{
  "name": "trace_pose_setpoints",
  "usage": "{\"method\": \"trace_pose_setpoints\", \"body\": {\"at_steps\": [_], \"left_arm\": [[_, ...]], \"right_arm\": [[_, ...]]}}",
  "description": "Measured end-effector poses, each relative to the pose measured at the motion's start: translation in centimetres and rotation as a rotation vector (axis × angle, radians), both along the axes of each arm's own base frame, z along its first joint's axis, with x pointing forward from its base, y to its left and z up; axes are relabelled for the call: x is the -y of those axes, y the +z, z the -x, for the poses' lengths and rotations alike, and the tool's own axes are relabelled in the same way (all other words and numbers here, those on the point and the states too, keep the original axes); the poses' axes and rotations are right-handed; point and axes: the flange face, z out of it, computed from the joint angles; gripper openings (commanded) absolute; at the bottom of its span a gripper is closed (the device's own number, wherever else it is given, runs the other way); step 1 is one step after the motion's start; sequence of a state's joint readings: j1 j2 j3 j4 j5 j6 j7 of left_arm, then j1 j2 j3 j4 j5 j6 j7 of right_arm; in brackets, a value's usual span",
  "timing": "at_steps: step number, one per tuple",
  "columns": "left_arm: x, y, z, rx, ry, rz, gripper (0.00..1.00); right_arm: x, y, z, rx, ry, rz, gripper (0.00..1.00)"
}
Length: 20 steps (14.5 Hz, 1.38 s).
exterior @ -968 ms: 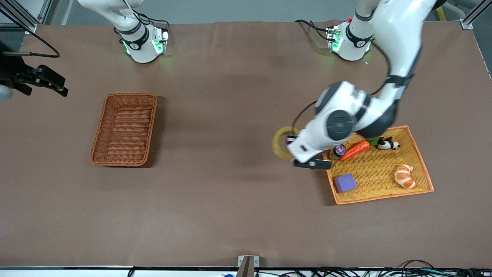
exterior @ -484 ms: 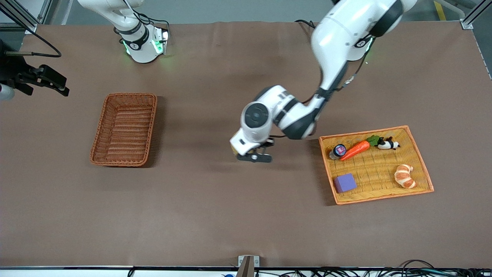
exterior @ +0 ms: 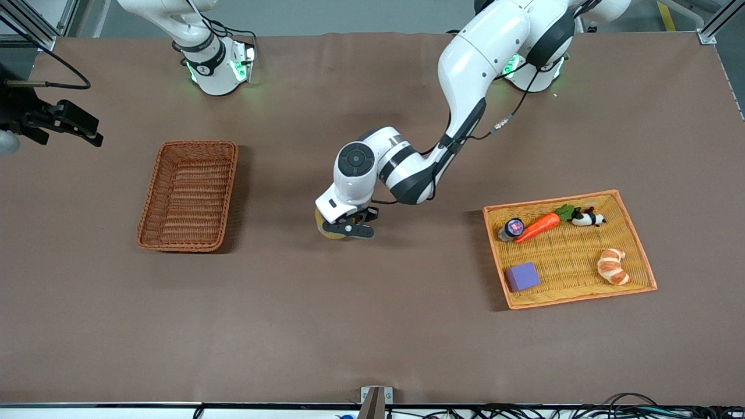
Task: Move tape to another basket
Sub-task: 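Carry the tape with the left gripper and set it on the table, then lower the right gripper to the tape while the left gripper withdraws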
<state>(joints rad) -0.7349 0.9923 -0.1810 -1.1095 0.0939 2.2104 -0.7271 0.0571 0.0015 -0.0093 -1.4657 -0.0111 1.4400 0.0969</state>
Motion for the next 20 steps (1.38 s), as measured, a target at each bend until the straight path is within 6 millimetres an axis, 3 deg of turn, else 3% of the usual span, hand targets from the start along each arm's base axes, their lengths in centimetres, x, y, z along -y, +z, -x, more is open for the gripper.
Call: {"method": "trace_pose_setpoints", "body": {"at_steps": [3,5,7,9,11,13,16,18,20], "left_arm": [[0.3,-0.3,-0.2,0.020,0.004,0.029,0.51],[0.1,0.8,-0.9,0.028,0.017,0.045,0.59],[-0.5,2.3,-1.4,0.011,0.024,0.020,0.60],[-2.0,5.5,-2.2,-0.016,0.037,-0.027,0.65],[-5.0,10.6,-4.1,-0.030,0.070,-0.065,0.98],[-9.8,16.5,-7.1,-0.011,0.111,-0.065,1.00],[-17.9,23.8,-10.7,0.038,0.157,-0.050,1.00],[-22.6,27.3,-11.4,0.042,0.177,-0.065,1.00],[-26.5,30.7,-11.6,0.055,0.177,-0.074,1.00]], "right_arm": [[0.0,-0.2,-0.3,0.004,-0.001,0.000,1.00],[0.1,-0.3,-0.4,0.007,-0.001,0.000,1.00],[0.1,-0.5,-0.5,0.006,-0.001,0.000,1.00],[-0.1,-0.6,-0.8,0.015,0.002,-0.002,1.00],[-1.2,-1.7,-1.5,0.010,0.026,-0.006,1.00],[-4.7,-4.8,-3.1,0.001,0.086,-0.010,1.00],[-11.9,-12.8,-5.1,0.017,0.170,-0.028,1.00],[-15.9,-19.3,-5.0,0.020,0.185,-0.044,1.00],[-20.0,-25.0,-3.6,0.016,0.173,-0.058,1.00]]}}
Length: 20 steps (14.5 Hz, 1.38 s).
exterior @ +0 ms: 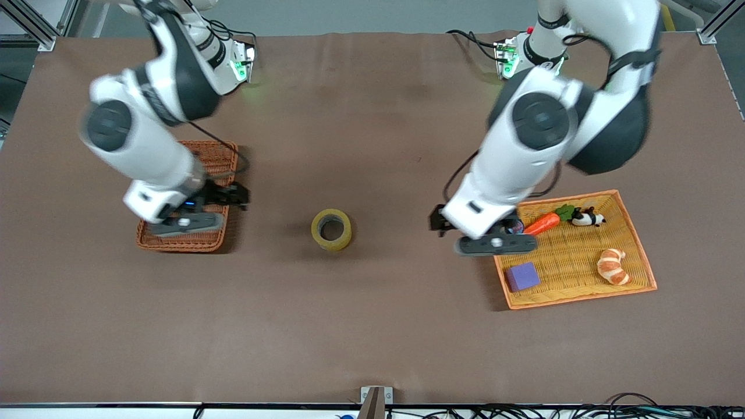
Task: Move tape to another basket
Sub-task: 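Lower the right gripper to the tape while the left gripper withdraws, then grasp the yellow tape roll with the right gripper and lift it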
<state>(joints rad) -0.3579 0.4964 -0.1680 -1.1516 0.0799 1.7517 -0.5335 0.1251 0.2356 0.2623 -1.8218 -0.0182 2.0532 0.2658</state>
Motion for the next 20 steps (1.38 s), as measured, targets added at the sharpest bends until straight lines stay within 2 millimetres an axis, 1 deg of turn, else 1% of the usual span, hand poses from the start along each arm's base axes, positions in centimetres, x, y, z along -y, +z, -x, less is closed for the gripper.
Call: {"method": "trace_pose_setpoints", "body": {"at_steps": [2,4,5,6,7,8,9,11,13,14,17,18,20], "left_arm": [[-3.7,2.7,-0.1,0.004,-0.001,-0.012,1.00],[-7.2,4.3,-0.2,0.000,-0.011,-0.017,1.00],[-9.1,5.0,-0.4,-0.001,-0.011,-0.003,1.00],[-11.3,5.7,-0.6,-0.001,-0.009,0.015,1.00],[-13.4,6.4,-0.6,-0.001,-0.016,0.029,1.00],[-15.4,7.0,-0.3,0.002,-0.028,0.033,1.00],[-16.9,7.7,0.2,0.005,-0.036,0.028,1.00],[-18.3,8.6,1.7,0.007,-0.032,0.015,1.00],[-18.5,9.0,3.0,0.004,-0.034,0.005,0.99],[-18.5,9.1,3.5,0.002,-0.036,0.002,0.98],[-18.9,8.6,4.5,-0.007,-0.030,-0.009,0.98],[-19.6,8.3,4.8,-0.011,-0.019,-0.014,0.98],[-21.6,7.4,5.0,0.000,0.004,-0.021,1.00]], "right_arm": [[-4.6,-5.1,1.9,0.010,-0.035,0.032,1.00],[-9.2,-9.9,4.0,0.038,-0.078,0.094,1.00],[-11.1,-12.1,4.8,0.056,-0.093,0.105,1.00],[-12.5,-14.1,5.3,0.069,-0.103,0.099,1.00],[-13.5,-15.8,5.6,0.074,-0.110,0.089,1.00],[-13.9,-17.2,5.7,0.071,-0.110,0.085,1.00],[-14.1,-18.3,5.6,0.071,-0.105,0.086,1.00],[-14.2,-19.2,5.3,0.081,-0.085,0.091,1.00],[-14.7,-19.7,5.1,0.095,-0.072,0.072,1.00],[-14.9,-19.9,5.2,0.098,-0.067,0.064,1.00],[-15.9,-20.4,5.8,0.117,-0.021,0.070,1.00],[-15.9,-20.7,5.9,0.118,-0.013,0.073,1.00],[-16.0,-21.0,5.9,0.120,-0.007,0.072,1.00]]}}
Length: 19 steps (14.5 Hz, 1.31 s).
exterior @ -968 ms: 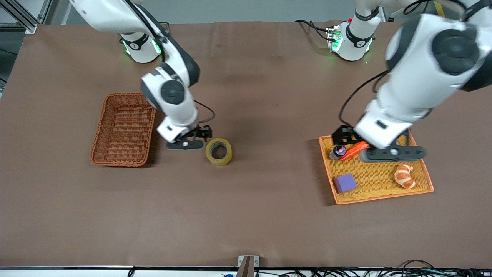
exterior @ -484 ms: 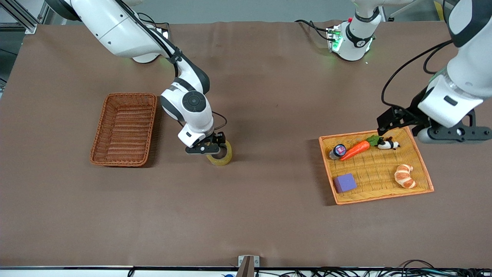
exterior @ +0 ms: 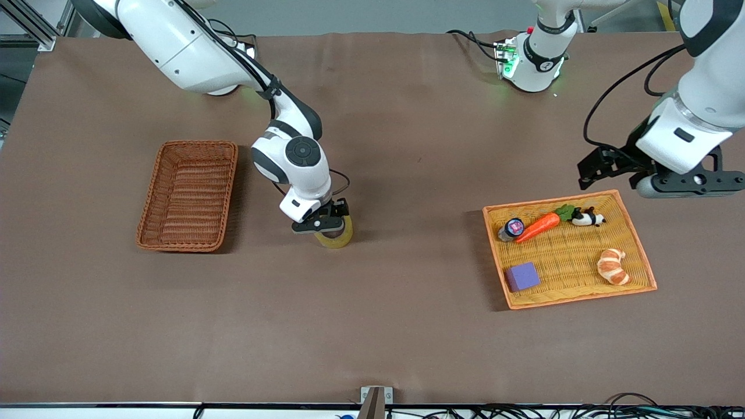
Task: Move tape to another basket
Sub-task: 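Grasp the yellow tape roll with the right gripper and lift it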
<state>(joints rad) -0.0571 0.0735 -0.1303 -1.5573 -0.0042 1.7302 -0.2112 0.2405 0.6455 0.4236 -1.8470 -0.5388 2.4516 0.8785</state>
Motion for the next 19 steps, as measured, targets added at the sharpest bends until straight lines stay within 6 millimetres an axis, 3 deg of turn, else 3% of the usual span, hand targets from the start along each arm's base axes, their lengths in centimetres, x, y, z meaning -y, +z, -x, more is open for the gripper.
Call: {"method": "trace_pose_setpoints", "body": {"at_steps": [3,6,9,11,15,17,19], "left_arm": [[-1.8,-1.2,1.6,0.048,-0.003,-0.007,1.00],[-2.2,-1.6,3.3,0.038,0.002,-0.013,1.00],[-2.3,-1.5,3.1,0.036,0.003,-0.013,1.00],[-2.2,-1.7,3.1,0.008,0.001,-0.016,1.00],[-1.7,-2.5,3.5,-0.053,-0.006,-0.025,1.00],[-1.5,-2.6,3.6,-0.057,-0.010,-0.026,1.00],[-1.2,-2.6,3.7,-0.057,-0.014,-0.026,1.00]], "right_arm": [[0.0,-0.7,0.1,0.013,0.030,0.014,1.00],[0.1,-1.3,0.1,0.017,0.045,0.022,1.00],[0.1,-1.3,0.1,0.024,0.055,0.027,0.98],[0.1,-1.3,0.0,0.023,0.055,0.027,0.88],[0.7,-2.0,-0.3,0.016,0.044,0.032,0.86],[0.9,-2.5,-0.4,0.015,0.041,0.019,0.74],[0.7,-2.3,-0.4,0.020,0.043,0.010,0.50]]}}
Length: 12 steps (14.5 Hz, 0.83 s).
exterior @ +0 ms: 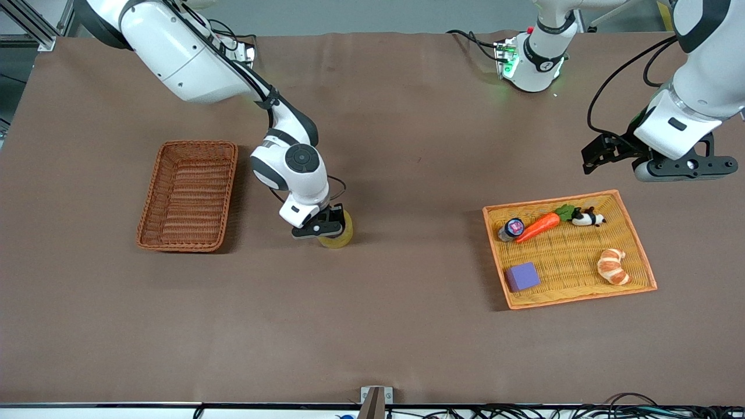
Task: Move tape to another basket
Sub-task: 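Grasp the yellow tape roll with the right gripper and lift it, then carry the tape with the right gripper into the empty basket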
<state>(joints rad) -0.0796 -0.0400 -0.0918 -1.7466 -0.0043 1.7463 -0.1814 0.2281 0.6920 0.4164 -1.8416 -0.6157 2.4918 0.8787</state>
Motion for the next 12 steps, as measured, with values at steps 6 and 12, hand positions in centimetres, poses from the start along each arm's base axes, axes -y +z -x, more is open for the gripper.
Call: {"method": "trace_pose_setpoints", "body": {"at_steps": [6,12], "left_arm": [[-0.6,0.0,-0.3,0.009,0.012,0.002,1.00],[-0.8,-0.8,-0.8,0.004,0.016,0.003,1.00]], "right_arm": [[0.4,0.5,-1.0,0.006,-0.016,0.013,0.00],[2.4,3.2,-3.2,-0.088,-0.060,0.042,0.00]]}}
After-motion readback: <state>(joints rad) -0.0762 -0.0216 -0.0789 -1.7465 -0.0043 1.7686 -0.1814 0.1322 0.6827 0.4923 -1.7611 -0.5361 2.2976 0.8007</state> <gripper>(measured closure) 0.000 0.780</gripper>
